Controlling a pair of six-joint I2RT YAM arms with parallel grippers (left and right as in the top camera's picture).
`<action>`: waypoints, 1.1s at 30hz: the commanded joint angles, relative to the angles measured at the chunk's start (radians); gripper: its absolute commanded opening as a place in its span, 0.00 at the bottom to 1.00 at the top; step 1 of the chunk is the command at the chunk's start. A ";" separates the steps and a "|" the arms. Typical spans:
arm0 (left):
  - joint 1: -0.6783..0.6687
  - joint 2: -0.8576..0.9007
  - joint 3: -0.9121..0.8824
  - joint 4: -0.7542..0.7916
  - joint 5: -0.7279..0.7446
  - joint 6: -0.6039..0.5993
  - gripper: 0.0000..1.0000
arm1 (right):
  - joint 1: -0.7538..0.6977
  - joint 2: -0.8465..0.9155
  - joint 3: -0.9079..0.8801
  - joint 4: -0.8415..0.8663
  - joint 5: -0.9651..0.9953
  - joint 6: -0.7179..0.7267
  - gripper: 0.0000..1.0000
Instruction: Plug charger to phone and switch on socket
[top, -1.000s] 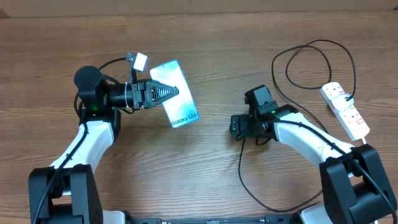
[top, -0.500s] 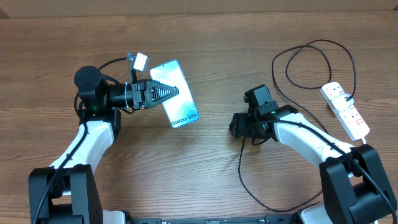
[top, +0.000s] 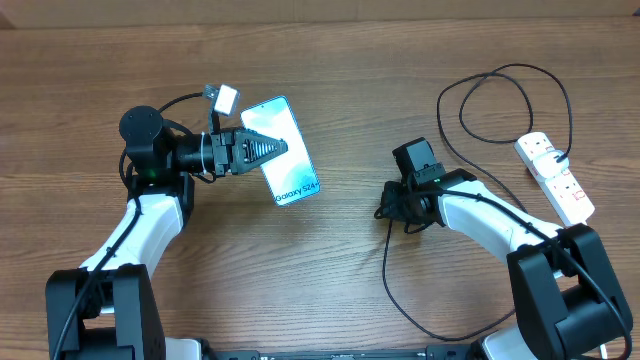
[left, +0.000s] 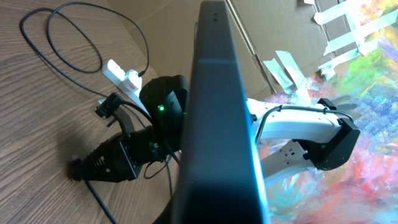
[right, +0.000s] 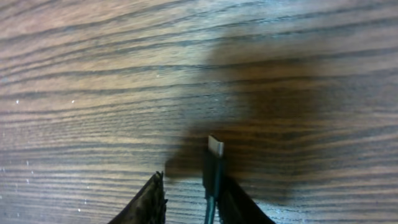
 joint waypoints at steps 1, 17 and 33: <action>-0.002 0.002 0.009 0.004 0.017 0.003 0.04 | 0.001 0.046 -0.056 -0.005 0.001 0.005 0.23; -0.002 0.002 0.009 0.004 0.015 -0.023 0.04 | -0.042 -0.018 -0.013 0.035 -0.287 -0.181 0.04; -0.002 0.002 0.009 0.000 -0.070 -0.150 0.05 | -0.065 -0.340 0.010 -0.123 -1.077 -0.562 0.04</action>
